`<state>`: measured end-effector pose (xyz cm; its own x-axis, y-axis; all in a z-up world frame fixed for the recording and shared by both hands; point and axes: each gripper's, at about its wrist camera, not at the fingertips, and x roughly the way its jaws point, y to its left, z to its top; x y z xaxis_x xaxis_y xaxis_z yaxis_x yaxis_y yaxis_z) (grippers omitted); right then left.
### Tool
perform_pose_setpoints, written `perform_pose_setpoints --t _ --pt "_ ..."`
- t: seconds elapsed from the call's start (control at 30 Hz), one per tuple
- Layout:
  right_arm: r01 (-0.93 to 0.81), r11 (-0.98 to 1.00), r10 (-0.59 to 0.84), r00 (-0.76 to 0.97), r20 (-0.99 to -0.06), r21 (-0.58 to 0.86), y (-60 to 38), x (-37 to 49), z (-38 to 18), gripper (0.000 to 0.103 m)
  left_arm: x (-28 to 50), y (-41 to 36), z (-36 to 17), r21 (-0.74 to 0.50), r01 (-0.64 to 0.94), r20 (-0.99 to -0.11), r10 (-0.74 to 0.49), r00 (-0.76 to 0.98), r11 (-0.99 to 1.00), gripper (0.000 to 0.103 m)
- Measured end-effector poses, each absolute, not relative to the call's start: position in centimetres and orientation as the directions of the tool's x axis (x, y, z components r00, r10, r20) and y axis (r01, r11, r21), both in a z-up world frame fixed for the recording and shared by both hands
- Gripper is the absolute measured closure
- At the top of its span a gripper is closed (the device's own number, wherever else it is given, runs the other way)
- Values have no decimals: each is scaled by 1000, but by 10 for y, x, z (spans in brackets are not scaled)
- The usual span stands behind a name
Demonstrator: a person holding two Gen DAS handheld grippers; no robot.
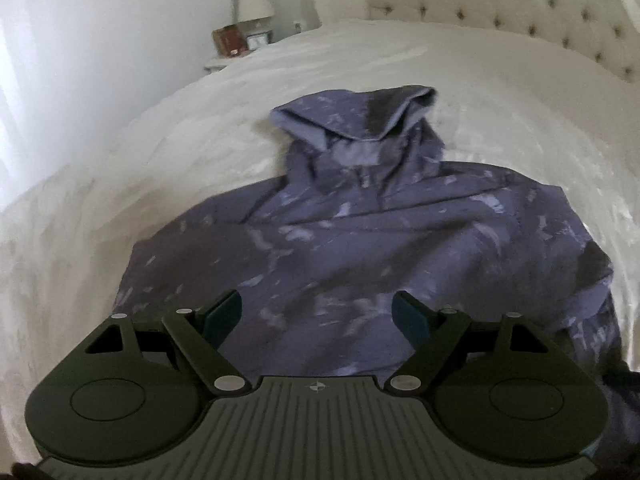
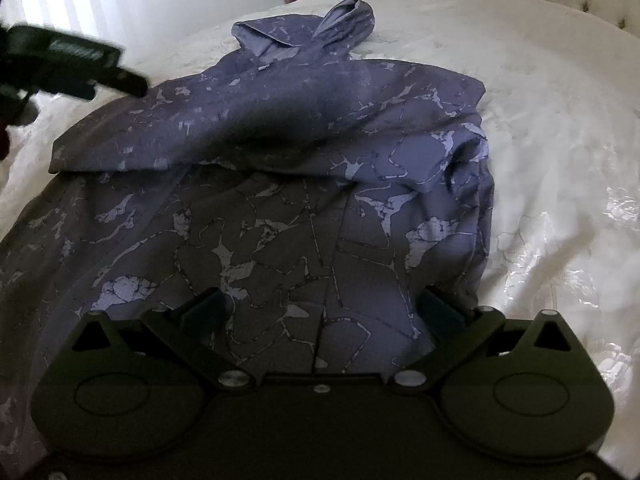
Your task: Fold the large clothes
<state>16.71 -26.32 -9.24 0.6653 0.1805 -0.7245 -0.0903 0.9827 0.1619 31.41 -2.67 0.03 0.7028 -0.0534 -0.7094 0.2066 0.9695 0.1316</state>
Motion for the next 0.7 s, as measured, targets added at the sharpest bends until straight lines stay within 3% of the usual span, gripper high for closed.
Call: perform_pose_setpoints --t 0.2,0.27,0.33,0.5,0.7 --pt "-65 976 200 648 -735 208 -267 166 -81 3 319 12 -3 127 147 -701 -16 713 981 21" --pt "-59 954 256 664 -702 293 -276 165 -69 10 319 26 -5 146 115 -689 17 725 982 21" --pt "-53 927 297 706 -643 371 -286 167 -52 11 322 41 -9 159 81 -685 50 727 984 21" --pt "-68 919 295 771 -565 387 -294 198 -24 11 337 76 -43 152 26 -757 99 645 988 20" --pt "-24 922 277 735 -619 386 -295 258 -42 16 337 94 -54 62 18 -774 37 633 998 19"
